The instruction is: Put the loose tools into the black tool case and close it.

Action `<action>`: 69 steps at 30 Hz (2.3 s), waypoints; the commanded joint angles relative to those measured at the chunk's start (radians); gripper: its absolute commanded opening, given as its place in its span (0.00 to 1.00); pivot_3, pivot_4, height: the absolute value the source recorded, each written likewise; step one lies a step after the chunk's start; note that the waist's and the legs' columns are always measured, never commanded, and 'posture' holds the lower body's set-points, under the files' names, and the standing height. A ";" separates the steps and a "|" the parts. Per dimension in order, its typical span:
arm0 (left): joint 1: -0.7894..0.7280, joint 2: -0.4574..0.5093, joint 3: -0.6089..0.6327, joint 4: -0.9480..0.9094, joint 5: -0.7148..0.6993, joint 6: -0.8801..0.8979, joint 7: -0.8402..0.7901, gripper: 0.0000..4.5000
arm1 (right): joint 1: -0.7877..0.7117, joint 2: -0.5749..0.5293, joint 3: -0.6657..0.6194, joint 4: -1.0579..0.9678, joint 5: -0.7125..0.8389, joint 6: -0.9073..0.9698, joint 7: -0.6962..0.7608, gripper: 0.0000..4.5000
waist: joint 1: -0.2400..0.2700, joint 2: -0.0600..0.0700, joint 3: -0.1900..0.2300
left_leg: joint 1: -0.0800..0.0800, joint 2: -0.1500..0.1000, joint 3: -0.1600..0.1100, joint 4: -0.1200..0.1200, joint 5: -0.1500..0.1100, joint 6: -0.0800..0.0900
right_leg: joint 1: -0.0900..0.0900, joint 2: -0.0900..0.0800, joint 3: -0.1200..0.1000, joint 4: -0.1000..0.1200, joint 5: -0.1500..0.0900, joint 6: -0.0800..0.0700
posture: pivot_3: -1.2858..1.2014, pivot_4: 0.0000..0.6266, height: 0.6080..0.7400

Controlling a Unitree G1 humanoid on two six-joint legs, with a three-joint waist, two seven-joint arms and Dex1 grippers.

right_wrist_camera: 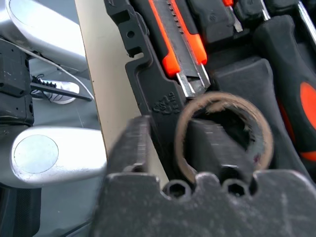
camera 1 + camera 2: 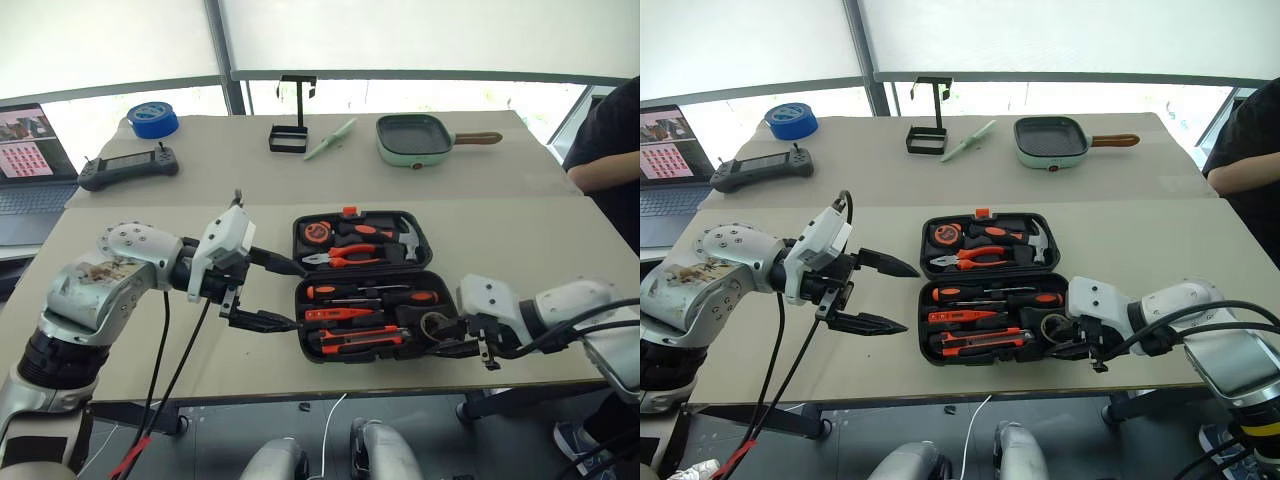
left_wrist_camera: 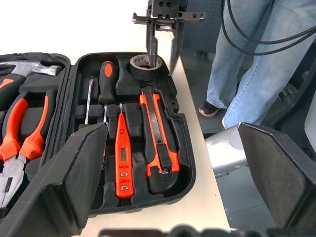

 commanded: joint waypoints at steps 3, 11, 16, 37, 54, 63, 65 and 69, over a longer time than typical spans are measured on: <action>-0.016 0.005 0.015 -0.012 0.005 -0.018 -0.001 1.00 | 0.009 -0.057 -0.057 -0.066 0.037 0.004 0.032 0.92 | 0.000 0.000 0.000 | 0.000 0.000 0.000 0.000 0.000 0.000 | 0.000 0.000 0.000 0.000 0.000 0.000 | 0.52 0.24 1.00; -0.013 0.004 0.018 -0.014 0.009 -0.021 0.005 1.00 | 0.020 -0.099 -0.044 0.005 -0.012 -0.008 0.032 0.98 | 0.000 0.000 0.000 | 0.000 0.000 0.000 0.000 0.000 0.000 | 0.000 0.000 0.000 0.000 0.000 0.000 | 0.52 0.24 1.00; -0.025 0.000 0.016 0.000 0.018 -0.026 0.004 1.00 | 0.022 -0.112 -0.057 0.015 -0.009 -0.011 0.050 0.98 | -0.001 0.000 0.000 | 0.000 0.000 0.000 0.000 0.000 0.000 | 0.000 0.000 0.000 0.000 0.000 0.000 | 0.52 0.24 1.00; 0.196 -0.062 -0.006 0.198 0.299 -0.138 0.311 0.15 | -0.009 0.073 -0.290 0.314 0.111 0.067 -0.203 0.20 | 0.010 0.000 0.000 | 0.000 0.000 0.000 0.000 0.000 0.000 | 0.000 0.000 0.000 0.000 0.000 0.000 | 0.52 0.24 1.00; 0.130 -0.168 -0.177 0.181 0.326 -0.180 0.140 0.00 | -0.072 0.141 -0.077 0.343 -0.027 -0.141 -0.044 0.00 | 0.000 0.000 0.000 | 0.000 0.000 0.000 0.000 0.000 0.000 | -0.001 0.000 0.000 0.000 0.000 0.000 | 0.52 0.24 1.00; 0.195 -0.120 -0.172 0.097 0.298 -0.159 0.053 0.00 | 0.119 0.096 -0.134 0.192 -0.031 -0.170 -0.046 0.00 | 0.003 0.000 0.000 | -0.001 0.000 0.000 0.000 0.000 0.000 | -0.001 0.000 0.000 0.000 0.000 0.000 | 0.52 0.24 1.00; 0.210 -0.105 -0.176 0.081 0.304 -0.164 0.038 0.00 | 0.164 0.091 -0.154 0.159 -0.027 -0.164 -0.052 0.00 | 0.001 0.000 0.000 | -0.001 0.000 0.000 -0.001 0.000 0.000 | -0.001 0.000 0.000 0.000 0.000 0.000 | 0.52 0.24 1.00; 0.238 -0.091 -0.167 0.095 0.354 -0.206 0.064 0.00 | 0.259 0.098 -0.196 0.100 -0.036 -0.151 -0.091 0.00 | 0.005 0.000 0.000 | 0.000 0.000 0.000 0.000 0.000 0.000 | 0.000 0.000 0.000 0.000 0.000 0.000 | 0.52 0.24 1.00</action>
